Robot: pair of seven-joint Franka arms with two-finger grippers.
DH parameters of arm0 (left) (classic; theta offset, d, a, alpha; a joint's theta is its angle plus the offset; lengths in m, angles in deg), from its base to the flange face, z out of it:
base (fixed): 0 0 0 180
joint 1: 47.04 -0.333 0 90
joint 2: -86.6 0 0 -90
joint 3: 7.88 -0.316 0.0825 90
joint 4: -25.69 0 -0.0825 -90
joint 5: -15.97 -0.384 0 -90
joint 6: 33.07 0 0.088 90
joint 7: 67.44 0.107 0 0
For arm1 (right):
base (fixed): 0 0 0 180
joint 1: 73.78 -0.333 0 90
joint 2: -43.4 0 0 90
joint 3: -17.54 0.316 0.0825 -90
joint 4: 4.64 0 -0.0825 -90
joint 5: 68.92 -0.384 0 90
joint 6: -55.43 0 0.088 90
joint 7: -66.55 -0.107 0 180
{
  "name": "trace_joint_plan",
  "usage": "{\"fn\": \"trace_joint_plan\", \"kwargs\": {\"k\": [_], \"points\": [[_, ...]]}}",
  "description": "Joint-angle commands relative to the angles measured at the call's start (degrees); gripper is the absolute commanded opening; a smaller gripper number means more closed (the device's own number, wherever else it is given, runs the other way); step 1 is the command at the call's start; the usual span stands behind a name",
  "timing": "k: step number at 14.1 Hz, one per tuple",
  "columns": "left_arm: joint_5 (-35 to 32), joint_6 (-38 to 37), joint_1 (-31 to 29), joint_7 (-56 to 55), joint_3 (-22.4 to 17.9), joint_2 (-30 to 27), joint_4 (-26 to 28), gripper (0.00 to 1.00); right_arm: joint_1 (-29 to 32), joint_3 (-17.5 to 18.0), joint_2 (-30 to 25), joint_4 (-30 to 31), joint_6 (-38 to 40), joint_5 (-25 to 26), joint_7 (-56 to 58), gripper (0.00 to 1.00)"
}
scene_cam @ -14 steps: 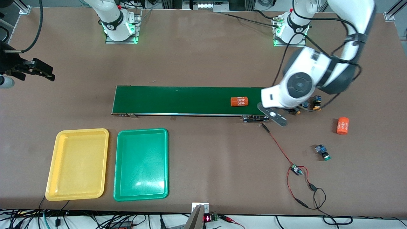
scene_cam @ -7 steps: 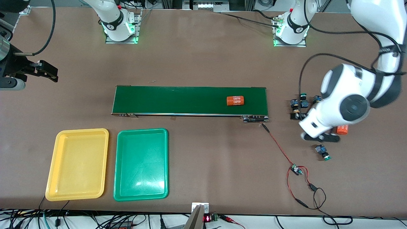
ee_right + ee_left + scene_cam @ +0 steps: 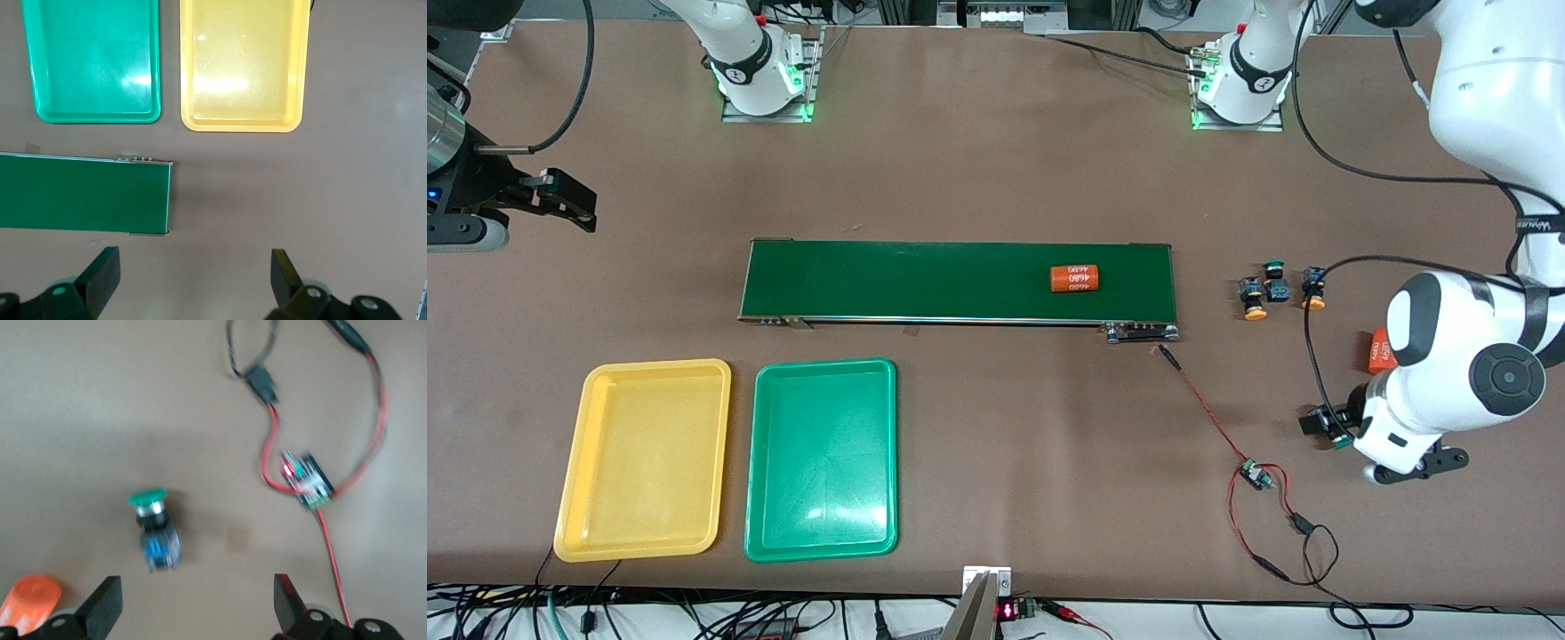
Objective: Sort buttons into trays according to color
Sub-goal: 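Move the left gripper back to the push buttons, then grasp a green-capped push button with the left gripper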
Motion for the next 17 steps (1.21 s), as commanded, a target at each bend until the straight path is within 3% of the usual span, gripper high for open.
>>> {"fn": "trace_joint_plan", "kwargs": {"k": [1, 3, 6, 8, 10, 12, 15, 17], "points": [[-1.49, 2.7, -2.96, -1.01, 0.22, 4.31, -1.39, 1.0, 0.16, -0.14, -0.63, -0.04, -0.12, 0.4, 0.64, 1.0], [-1.49, 2.7, -3.58, -1.18, 0.22, 5.37, -0.43, 1.0, -0.19, 0.04, -0.54, -0.04, 0.23, 0.75, 0.81, 1.0], [-1.15, 2.79, -3.84, -2.41, 0.22, 5.37, 2.91, 0.9, -0.02, 0.21, -0.02, 0.05, -0.21, 0.84, 0.81, 1.0], [-0.88, 3.84, -4.02, -2.59, 0.22, 5.63, 3.36, 0.72, 0.16, 0.13, 0.42, 0.05, -0.3, 0.58, 0.81, 1.0], [-0.88, 3.67, -4.2, -2.59, 0.22, 5.9, 3.45, 0.45, 0.16, 0.13, 0.51, 0.05, -0.39, 0.58, 0.81, 1.0], [-0.7, 3.14, -4.81, -2.42, 0.31, 5.81, 4.76, 0.27, 0.16, 0.13, 0.51, 0.05, -0.56, 0.84, 0.81, 1.0], [-0.7, 1.49, -4.38, -2.15, 1.1, 3.89, 4.24, 0.25, 0.24, 0.13, 0.51, 0.05, -0.83, 0.84, 0.81, 1.0], [-0.79, -5.35, -3.85, -1.89, 4.77, 1.08, 3.89, 0.23, 0.33, 0.04, 0.51, 0.14, -0.83, 0.84, 0.81, 1.0]]}}
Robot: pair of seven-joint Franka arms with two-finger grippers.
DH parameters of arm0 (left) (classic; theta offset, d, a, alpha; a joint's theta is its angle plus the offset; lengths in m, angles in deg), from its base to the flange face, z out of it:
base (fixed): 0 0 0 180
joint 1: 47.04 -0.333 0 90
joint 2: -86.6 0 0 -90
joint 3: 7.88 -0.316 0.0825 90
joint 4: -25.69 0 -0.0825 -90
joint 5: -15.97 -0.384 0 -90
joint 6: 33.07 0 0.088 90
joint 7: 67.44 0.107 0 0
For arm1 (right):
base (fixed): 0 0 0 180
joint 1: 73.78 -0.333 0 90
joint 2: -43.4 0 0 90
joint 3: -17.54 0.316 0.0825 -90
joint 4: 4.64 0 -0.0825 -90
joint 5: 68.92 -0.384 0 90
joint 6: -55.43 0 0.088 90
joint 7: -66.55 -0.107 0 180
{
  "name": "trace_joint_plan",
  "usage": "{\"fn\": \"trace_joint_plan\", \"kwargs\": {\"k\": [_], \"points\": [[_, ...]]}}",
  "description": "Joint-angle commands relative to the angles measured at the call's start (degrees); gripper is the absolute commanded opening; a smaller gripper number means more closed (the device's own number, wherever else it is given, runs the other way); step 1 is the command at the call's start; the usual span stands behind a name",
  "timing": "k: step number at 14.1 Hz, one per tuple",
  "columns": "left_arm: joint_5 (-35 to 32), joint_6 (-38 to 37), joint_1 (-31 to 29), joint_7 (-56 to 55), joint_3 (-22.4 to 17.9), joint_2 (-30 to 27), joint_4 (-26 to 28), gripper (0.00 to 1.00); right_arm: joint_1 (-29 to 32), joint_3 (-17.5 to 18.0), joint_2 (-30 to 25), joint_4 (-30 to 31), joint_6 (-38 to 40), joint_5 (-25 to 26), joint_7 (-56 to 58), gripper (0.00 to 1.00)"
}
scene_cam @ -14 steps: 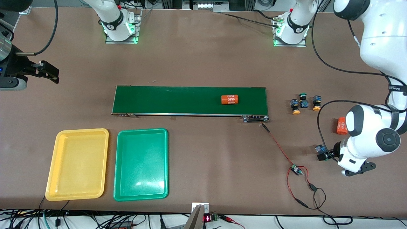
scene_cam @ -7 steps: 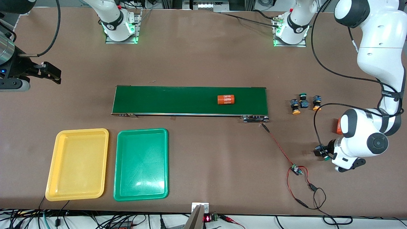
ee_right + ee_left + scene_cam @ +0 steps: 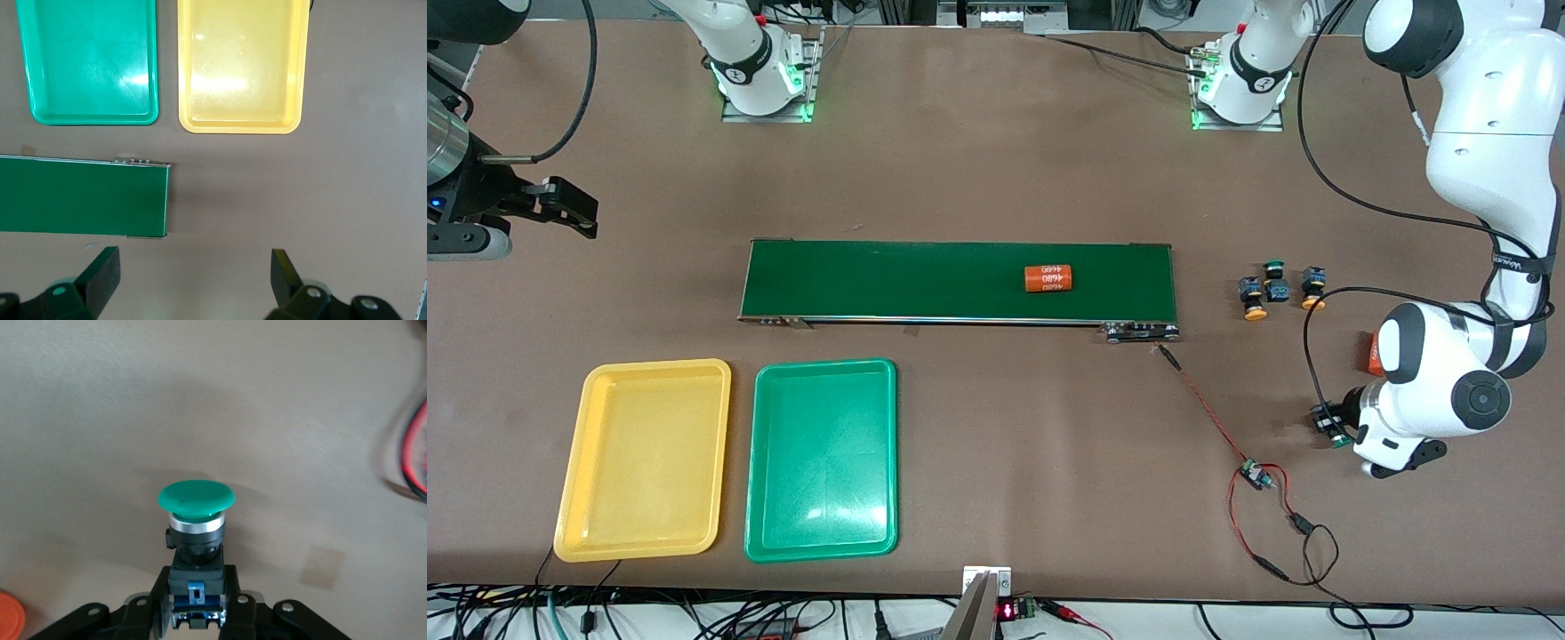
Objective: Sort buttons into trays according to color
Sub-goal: 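Place the green button on the conveyor belt with the left gripper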
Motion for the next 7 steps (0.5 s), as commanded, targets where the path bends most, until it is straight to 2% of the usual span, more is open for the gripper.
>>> {"fn": "trace_joint_plan", "kwargs": {"k": [1, 4, 5, 7], "points": [[-0.71, -9.61, 0.0, -0.36, 6.3, -4.96, 0.99, 0.24, 0.47, 0.01, -0.15, 0.1, -0.24, 0.49, 0.8, 1.0], [-0.71, -16.75, -0.62, -0.01, 14.13, -8.2, 3.0, 0.24, 0.56, -0.08, -0.06, 0.1, -0.33, 0.57, 0.8, 1.0], [-0.71, -17.9, -0.53, -0.79, 16.94, -10.39, 5.37, 0.23, 0.48, -0.08, -0.06, 0.1, -0.33, 0.57, 0.8, 1.0], [-0.62, -17.65, -0.62, -1.59, 20.03, -14.18, 11.43, 0.23, 0.47, -0.08, -0.06, 0.02, -0.33, 0.31, 0.8, 1.0]]}}
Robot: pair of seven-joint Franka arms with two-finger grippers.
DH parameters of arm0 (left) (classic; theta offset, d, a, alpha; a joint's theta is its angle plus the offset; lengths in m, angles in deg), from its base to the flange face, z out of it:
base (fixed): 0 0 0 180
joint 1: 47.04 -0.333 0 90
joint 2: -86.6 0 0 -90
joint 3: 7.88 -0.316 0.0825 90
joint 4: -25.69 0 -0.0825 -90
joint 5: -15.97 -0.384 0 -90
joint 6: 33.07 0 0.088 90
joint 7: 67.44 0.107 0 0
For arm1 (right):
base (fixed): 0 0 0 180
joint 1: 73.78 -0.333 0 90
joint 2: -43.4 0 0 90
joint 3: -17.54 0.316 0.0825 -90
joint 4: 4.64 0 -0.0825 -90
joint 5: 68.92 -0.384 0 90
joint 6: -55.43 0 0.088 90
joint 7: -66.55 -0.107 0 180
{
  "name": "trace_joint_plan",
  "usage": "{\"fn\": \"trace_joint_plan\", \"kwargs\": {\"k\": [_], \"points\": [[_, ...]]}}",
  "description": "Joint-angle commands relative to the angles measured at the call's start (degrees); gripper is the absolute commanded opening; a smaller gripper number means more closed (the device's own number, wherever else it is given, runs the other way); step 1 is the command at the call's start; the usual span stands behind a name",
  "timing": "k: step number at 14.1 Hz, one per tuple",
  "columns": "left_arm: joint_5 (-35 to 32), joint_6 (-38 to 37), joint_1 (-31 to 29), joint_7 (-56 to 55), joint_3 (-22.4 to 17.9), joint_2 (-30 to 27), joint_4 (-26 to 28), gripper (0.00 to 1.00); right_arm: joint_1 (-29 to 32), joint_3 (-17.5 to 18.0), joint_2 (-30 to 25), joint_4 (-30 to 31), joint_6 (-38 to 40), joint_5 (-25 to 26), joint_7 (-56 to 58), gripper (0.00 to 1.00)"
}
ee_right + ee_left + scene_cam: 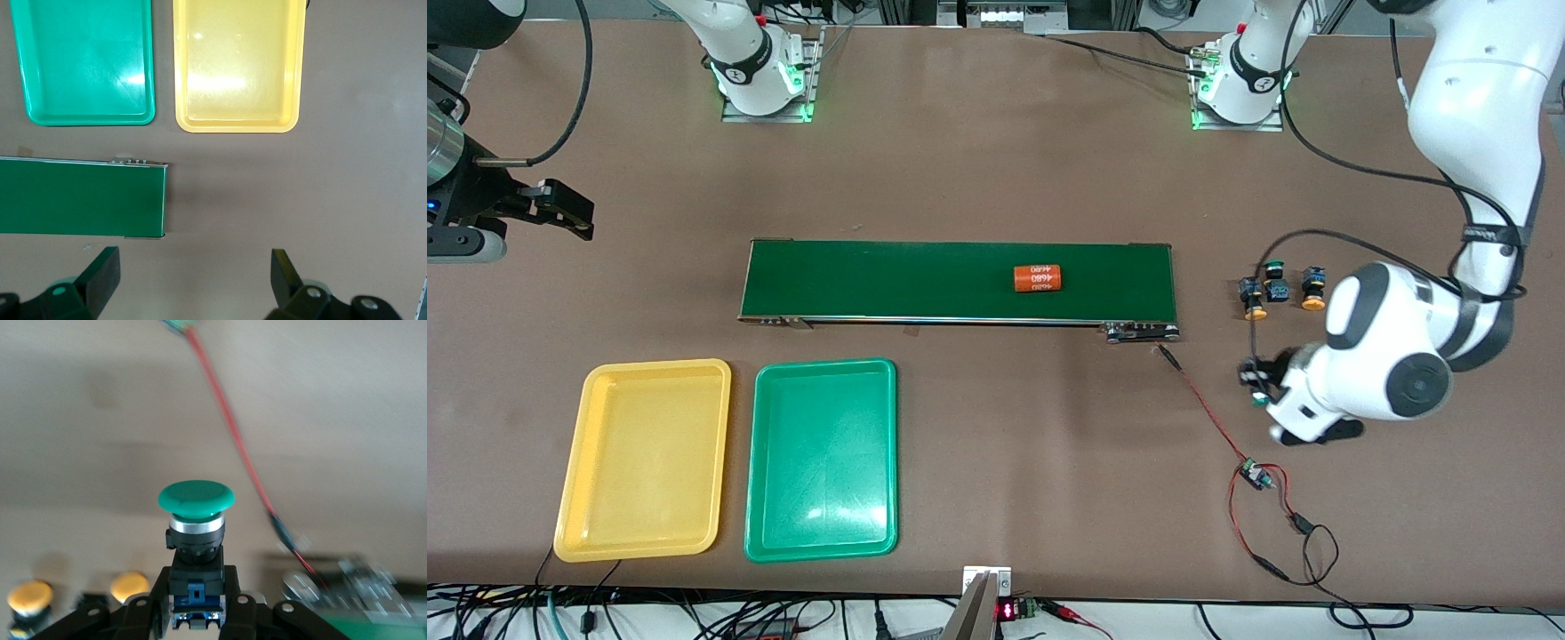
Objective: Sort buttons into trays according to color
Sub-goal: 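Place the green button on the conveyor belt with the left gripper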
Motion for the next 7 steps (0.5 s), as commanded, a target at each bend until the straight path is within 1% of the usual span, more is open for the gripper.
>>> {"fn": "trace_joint_plan", "kwargs": {"k": [1, 3, 4, 5, 7], "points": [[-0.62, 0.65, -1.06, -3.22, 5.06, -6.66, 10.71, 0.23, 0.23, 0.2, -0.24, 0.01, -0.29, 0.12, 0.8, 1.0], [-0.62, 3.18, -0.88, -12.07, 11.03, -7.2, 14.84, 0.21, 0.32, 0.02, -0.33, -0.07, -0.29, -1.19, 0.71, 1.0], [-0.71, 5.46, -0.45, -15.86, 12.8, -7.03, 17.04, 0.2, 0.49, -0.15, -0.59, 0.01, -0.2, -3.2, 0.71, 1.0], [-0.71, 7.57, -0.35, -17.12, 13.43, -7.2, 19.67, 0.2, 1.01, -0.15, -0.85, 0.28, 0.06, -4.44, 0.71, 1.0], [-0.71, 12.4, -0.27, -17.65, 13.61, -7.2, 24.95, 0.21, 0.93, 0.02, -1.12, 0.45, -0.28, -3.84, 0.71, 1.0]]}}
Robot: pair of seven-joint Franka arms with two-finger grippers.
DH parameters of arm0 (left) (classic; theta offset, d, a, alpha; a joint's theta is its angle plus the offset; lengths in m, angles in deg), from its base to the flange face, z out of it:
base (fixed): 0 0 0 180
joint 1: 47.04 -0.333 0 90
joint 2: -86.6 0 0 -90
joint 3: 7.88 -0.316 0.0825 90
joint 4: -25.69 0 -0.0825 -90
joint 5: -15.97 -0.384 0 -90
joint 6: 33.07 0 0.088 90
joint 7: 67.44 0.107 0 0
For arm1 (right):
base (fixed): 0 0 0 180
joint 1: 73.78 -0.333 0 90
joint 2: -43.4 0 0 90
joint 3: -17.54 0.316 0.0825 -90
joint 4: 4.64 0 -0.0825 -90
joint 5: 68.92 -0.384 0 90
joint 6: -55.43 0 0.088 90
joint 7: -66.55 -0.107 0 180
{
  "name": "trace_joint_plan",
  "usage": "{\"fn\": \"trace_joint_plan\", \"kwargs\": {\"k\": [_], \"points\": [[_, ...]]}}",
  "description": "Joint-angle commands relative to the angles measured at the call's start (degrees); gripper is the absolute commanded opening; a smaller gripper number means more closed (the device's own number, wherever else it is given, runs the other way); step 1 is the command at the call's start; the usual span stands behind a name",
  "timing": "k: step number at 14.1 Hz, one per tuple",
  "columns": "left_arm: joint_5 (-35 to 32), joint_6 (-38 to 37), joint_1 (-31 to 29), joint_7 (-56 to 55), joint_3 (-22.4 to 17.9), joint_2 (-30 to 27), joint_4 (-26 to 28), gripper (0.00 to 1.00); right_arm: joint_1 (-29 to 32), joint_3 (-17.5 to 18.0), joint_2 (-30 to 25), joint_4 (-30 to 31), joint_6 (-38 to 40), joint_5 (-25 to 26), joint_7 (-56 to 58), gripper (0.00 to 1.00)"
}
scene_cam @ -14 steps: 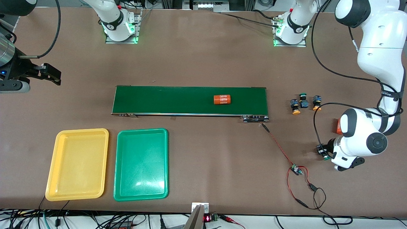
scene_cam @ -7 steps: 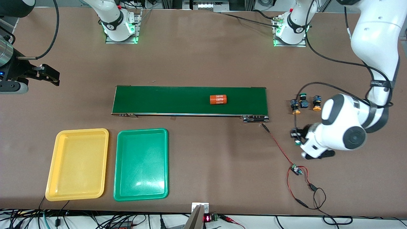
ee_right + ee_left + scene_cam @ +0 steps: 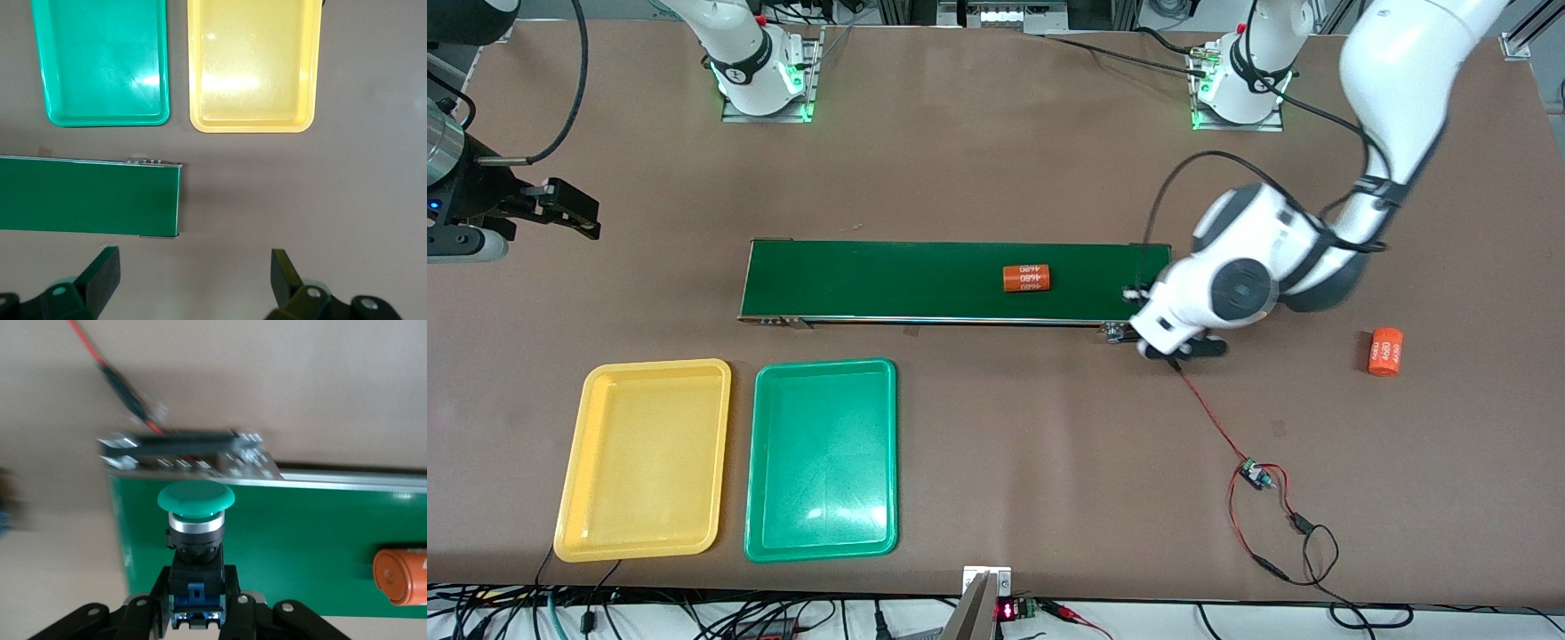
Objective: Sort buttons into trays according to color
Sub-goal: 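Place the green button on the conveyor belt with the left gripper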
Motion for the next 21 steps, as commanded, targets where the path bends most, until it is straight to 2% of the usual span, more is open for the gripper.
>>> {"fn": "trace_joint_plan", "kwargs": {"k": [1, 4, 5, 6, 7, 8, 11, 13, 16, 21], "points": [[-0.71, 5.5, -1.15, -1.82, 0.95, -2.33, 7.72, 0.21, 0.44, 0.21, -1.02, 0.46, -0.86, -0.64, 0.8, 1.0], [-0.8, 5.6, -1.15, -2.09, 1.13, -2.33, 7.64, 0.22, 0.79, 0.21, -0.84, 0.46, -1.22, -0.55, 0.8, 1.0], [-0.8, 5.6, -1.06, -2.09, 1.39, -2.33, 7.47, 0.26, 0.79, 0.21, -0.75, 0.46, -1.57, -0.55, 0.8, 1.0], [-0.8, 5.6, -1.15, -2.18, 1.74, -2.33, 7.38, 0.4, 0.79, 0.13, -0.75, 0.46, -1.83, -0.47, 0.8, 1.0], [-0.89, 5.68, -1.15, -2.09, 2.01, -2.42, 7.21, 0.87, 0.7, 0.21, -0.75, 0.46, -1.84, -0.47, 0.8, 1.0], [-0.89, 5.69, -1.23, -2.18, 2.53, -2.68, 6.77, 1.0, 0.7, 0.21, -0.75, 0.46, -1.84, -0.21, 0.8, 1.0], [-0.71, 4.9, -1.94, -2.18, 4.03, -4.17, 4.84, 1.0, 0.44, 0.21, -0.75, 0.46, -1.92, 0.15, 0.8, 1.0], [-0.8, 1.58, -2.63, -1.92, 3.77, -5.58, 1.34, 1.0, 0.44, 0.21, -0.67, 0.46, -2.01, 0.15, 0.8, 1.0], [-1.77, -3.62, -6.06, -0.51, 3.42, -5.5, -3.42, 1.0, 0.44, 0.21, -0.67, 0.46, -2.01, 0.15, 0.8, 1.0], [-2.12, -4.25, -12.39, 8.71, 2.54, -4.97, -10.8, 1.0, 0.44, 0.21, -0.67, 0.46, -2.01, 0.15, 0.8, 1.0]]}}
